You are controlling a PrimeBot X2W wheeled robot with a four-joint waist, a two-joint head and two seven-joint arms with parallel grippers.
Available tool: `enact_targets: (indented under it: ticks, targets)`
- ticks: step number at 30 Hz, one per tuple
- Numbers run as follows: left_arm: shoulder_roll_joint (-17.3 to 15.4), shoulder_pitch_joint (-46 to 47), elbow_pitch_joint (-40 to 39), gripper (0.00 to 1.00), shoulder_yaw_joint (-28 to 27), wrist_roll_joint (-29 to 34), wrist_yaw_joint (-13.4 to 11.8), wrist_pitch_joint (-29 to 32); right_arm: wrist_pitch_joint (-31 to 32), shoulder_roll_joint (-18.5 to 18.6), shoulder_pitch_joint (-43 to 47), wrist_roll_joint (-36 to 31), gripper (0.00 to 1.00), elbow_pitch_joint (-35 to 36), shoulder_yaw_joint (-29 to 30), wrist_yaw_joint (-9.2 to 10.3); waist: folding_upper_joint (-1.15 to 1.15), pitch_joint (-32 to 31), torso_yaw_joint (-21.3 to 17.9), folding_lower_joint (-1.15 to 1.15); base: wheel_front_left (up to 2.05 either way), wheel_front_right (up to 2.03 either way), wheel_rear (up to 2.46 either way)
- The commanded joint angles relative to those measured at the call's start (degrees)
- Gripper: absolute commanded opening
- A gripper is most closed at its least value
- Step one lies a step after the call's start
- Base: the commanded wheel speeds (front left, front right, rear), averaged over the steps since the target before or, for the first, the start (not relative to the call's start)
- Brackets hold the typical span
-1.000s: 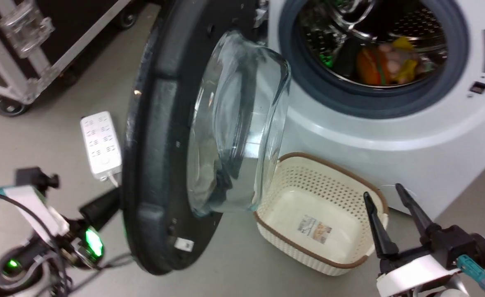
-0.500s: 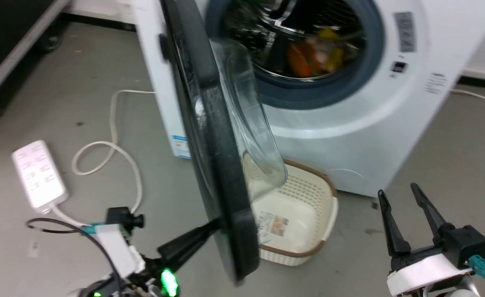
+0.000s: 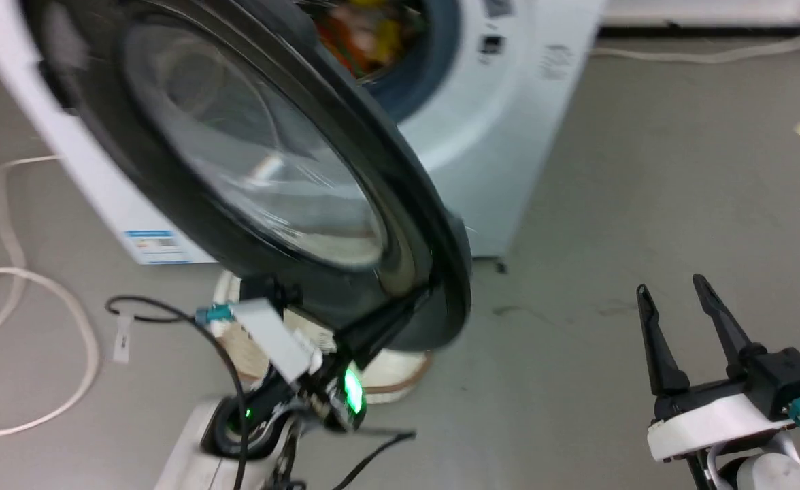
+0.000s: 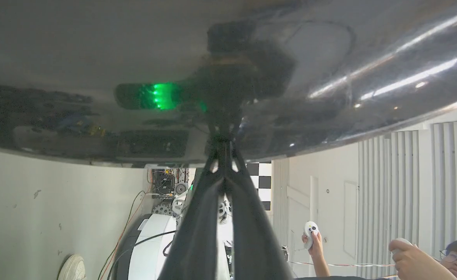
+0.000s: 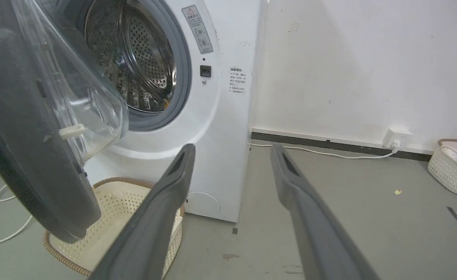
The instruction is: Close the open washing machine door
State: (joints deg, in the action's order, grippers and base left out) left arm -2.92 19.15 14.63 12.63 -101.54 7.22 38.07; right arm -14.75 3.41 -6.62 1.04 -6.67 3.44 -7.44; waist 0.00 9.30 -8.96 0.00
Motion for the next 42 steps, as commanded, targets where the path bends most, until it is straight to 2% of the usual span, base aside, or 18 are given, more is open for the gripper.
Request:
enact_targets:
  ticks: [1,5,6,7,8,10,11,12,13,14,18,23,28,30,32,33,39,42]
  targets:
    - [0.03,2.32,0.42,0.00,0.57,0.02,0.24,-2.98,-0.25,-0.01,-1.05,0.44,1.00,-0.10,0.04,-0.05,0.00,4.07,-5.85,0.00,0.00,0.00,0.00]
    - [0.04,7.24,3.13,0.00,1.74,3.13,0.25,-10.79,-0.25,-0.26,-1.87,1.31,1.00,-0.37,-0.23,-0.05,0.00,6.25,-9.90,0.00,0.00,0.00,0.00]
    - [0.04,7.24,3.13,0.00,1.74,3.13,0.25,-10.79,-0.25,-0.26,-1.87,1.31,1.00,-0.37,-0.23,-0.05,0.00,6.25,-9.90,0.00,0.00,0.00,0.00]
    - [0.04,9.71,5.57,0.00,2.10,5.00,0.25,-15.08,-0.25,-0.37,-2.12,1.77,1.00,-0.57,-0.25,-0.05,0.00,7.01,-11.31,0.00,0.00,0.00,0.00]
    - [0.04,9.71,5.57,0.00,2.10,5.00,0.25,-15.08,-0.25,-0.37,-2.12,1.77,1.00,-0.57,-0.25,-0.05,0.00,7.01,-11.31,0.00,0.00,0.00,0.00]
    - [0.04,13.65,9.16,0.00,2.25,5.99,0.25,-21.51,-0.25,-0.47,-2.32,2.30,1.00,-0.79,-0.61,-0.05,0.00,8.05,-13.06,0.00,0.00,0.00,0.00]
    - [0.04,13.65,9.16,0.00,2.25,5.99,0.25,-21.51,-0.25,-0.47,-2.32,2.30,1.00,-0.79,-0.61,-0.05,0.00,8.05,-13.06,0.00,0.00,0.00,0.00]
    - [0.04,16.15,11.29,0.00,2.22,6.30,0.26,-25.41,-0.25,-0.50,-2.45,2.92,1.00,-0.85,-0.97,-0.05,0.00,8.65,-13.80,0.00,0.00,0.00,0.00]
    - [0.04,16.15,11.29,0.00,2.22,6.30,0.26,-25.41,-0.25,-0.50,-2.45,2.92,1.00,-0.85,-0.97,-0.05,0.00,8.65,-13.80,0.00,0.00,0.00,0.00]
    - [0.04,18.36,12.95,0.00,2.06,5.89,0.26,-28.48,-0.25,-0.51,-2.67,3.65,1.00,-0.91,-1.10,-0.05,0.00,9.09,-14.08,0.00,0.00,0.00,0.00]
    - [0.04,20.86,14.68,0.00,1.97,5.42,0.26,-31.21,-0.25,-0.52,-2.82,4.19,1.00,-0.98,-1.17,-0.05,0.00,9.46,-14.07,0.00,0.00,0.00,0.00]
    - [0.04,21.54,14.19,0.00,3.85,4.34,0.26,-31.81,-0.25,-0.52,-2.77,4.00,1.00,-1.14,-1.03,-0.05,0.00,8.46,-12.28,0.00,0.00,0.00,0.00]
    - [0.04,16.91,10.61,0.00,5.36,4.43,0.26,-31.70,-0.25,-0.53,-2.22,2.98,1.00,-1.05,-1.21,-0.05,0.00,5.24,-9.36,0.00,0.00,0.00,0.00]
    - [-0.12,13.41,7.91,0.00,5.97,6.47,0.26,-32.08,-0.25,-0.53,-1.69,2.56,1.00,-0.85,-1.11,-0.05,0.00,3.53,-8.05,0.00,0.00,0.00,0.00]
    - [-1.18,9.39,5.28,0.36,7.12,10.06,0.26,-33.60,-0.25,-0.53,-0.87,2.04,1.00,-0.64,-0.67,-0.05,0.00,1.66,-6.45,0.00,0.00,0.00,0.00]
    - [-2.19,7.49,4.08,1.00,8.00,12.64,0.26,-35.12,-0.25,-0.53,-0.38,1.70,1.00,-0.64,-0.52,-0.05,0.00,0.56,-5.61,0.00,0.00,0.00,0.00]
    - [-10.81,-1.88,-0.46,1.00,16.55,29.73,0.26,-50.10,-0.25,-0.50,3.61,-0.17,1.00,-0.80,-0.31,-0.05,0.00,-5.90,-0.57,0.00,0.00,0.00,0.00]
    - [-15.24,-4.10,3.58,1.00,16.95,40.62,0.26,-52.89,-0.25,-0.27,5.27,-0.66,1.00,-0.74,-0.55,-0.05,0.00,-8.11,1.77,0.00,0.00,0.00,0.00]
